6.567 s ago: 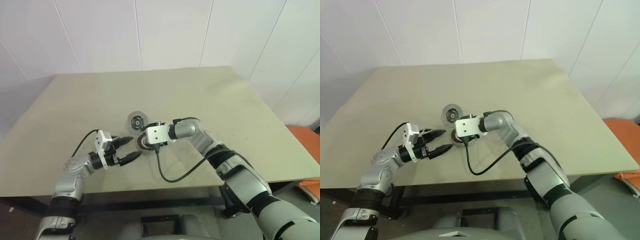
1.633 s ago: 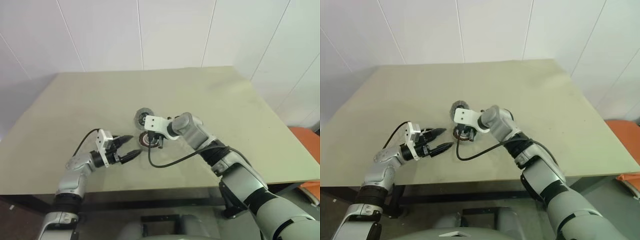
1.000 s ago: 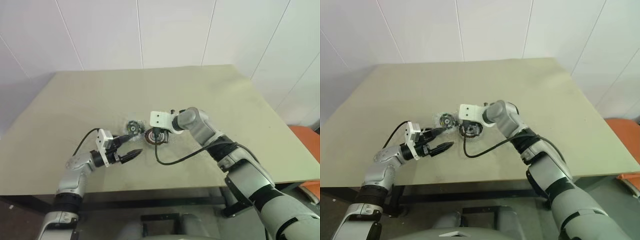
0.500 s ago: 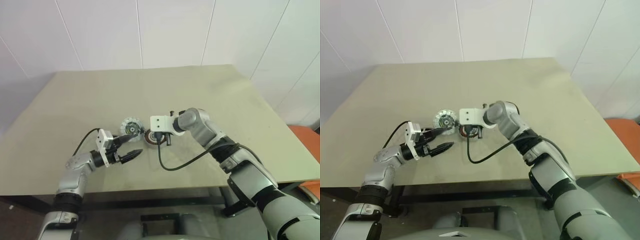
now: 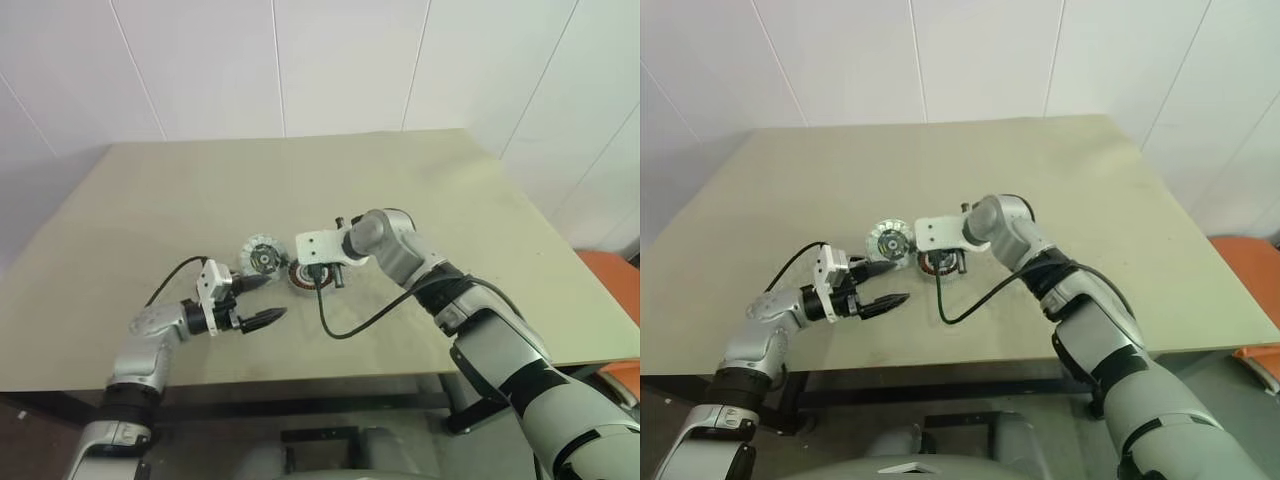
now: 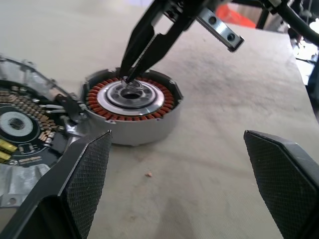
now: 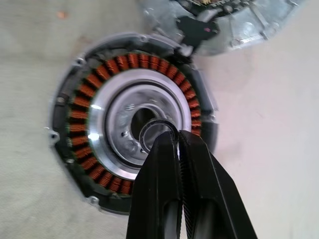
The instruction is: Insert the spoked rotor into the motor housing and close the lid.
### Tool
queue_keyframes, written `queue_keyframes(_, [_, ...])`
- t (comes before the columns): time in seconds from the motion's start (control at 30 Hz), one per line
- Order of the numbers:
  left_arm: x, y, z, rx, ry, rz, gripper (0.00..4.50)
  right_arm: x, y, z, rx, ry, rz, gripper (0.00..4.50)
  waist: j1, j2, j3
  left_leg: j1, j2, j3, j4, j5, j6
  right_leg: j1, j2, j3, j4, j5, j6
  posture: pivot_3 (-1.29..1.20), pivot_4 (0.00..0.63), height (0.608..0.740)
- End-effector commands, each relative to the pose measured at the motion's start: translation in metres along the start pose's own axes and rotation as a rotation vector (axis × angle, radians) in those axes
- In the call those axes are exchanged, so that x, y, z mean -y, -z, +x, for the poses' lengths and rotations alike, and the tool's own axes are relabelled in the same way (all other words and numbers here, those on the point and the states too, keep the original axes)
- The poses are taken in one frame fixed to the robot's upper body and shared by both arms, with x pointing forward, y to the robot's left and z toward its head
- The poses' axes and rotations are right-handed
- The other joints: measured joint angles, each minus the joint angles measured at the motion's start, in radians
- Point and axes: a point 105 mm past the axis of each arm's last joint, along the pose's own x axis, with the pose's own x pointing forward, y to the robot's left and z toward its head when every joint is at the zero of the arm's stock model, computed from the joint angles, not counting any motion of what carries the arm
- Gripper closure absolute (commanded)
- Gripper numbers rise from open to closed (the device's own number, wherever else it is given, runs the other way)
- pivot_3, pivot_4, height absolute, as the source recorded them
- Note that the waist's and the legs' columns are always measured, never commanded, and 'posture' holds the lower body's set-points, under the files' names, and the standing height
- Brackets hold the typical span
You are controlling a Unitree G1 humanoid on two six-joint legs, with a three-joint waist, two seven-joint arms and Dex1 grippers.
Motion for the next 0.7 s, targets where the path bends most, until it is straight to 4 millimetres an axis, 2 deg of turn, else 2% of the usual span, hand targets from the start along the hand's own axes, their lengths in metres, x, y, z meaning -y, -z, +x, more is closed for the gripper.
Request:
queue_keyframes(0.03, [0.001,-0.028,0.002,0.011,0.047,0.083,0.00,0.009,-0.010,-0.007,-0.008,-0.016,-0.069,4.46,0.000,0.000,0.000,0.000,0.000,0.000,0.000,0.000,0.000,0.000,0.000,0.000,0.000,0.000,0.000,0.00,0.000,0.740])
queue_keyframes(0.2, [0.000,-0.056,-0.001,0.038,0.057,0.134,0.00,0.013,-0.013,-0.007,-0.021,-0.052,-0.092,4.46,0.000,0.000,0.000,0.000,0.000,0.000,0.000,0.000,0.000,0.000,0.000,0.000,0.000,0.000,0.000,0.00,0.000,0.740])
queue_keyframes(0.3, [-0.002,-0.063,-0.003,0.039,0.046,0.155,0.00,0.015,-0.014,-0.003,-0.022,-0.058,-0.091,4.46,-0.001,0.000,0.000,0.000,0.000,0.000,0.000,0.000,0.000,0.000,0.000,0.000,0.000,0.000,0.000,0.00,0.000,0.740])
queue_keyframes(0.7, [0.002,-0.054,-0.002,0.040,0.025,0.122,0.00,0.018,-0.014,0.006,-0.039,-0.093,-0.081,4.46,0.000,0.000,0.000,0.001,0.000,0.000,0.000,0.000,0.000,0.000,0.000,0.001,0.001,0.000,0.000,0.00,0.000,0.740])
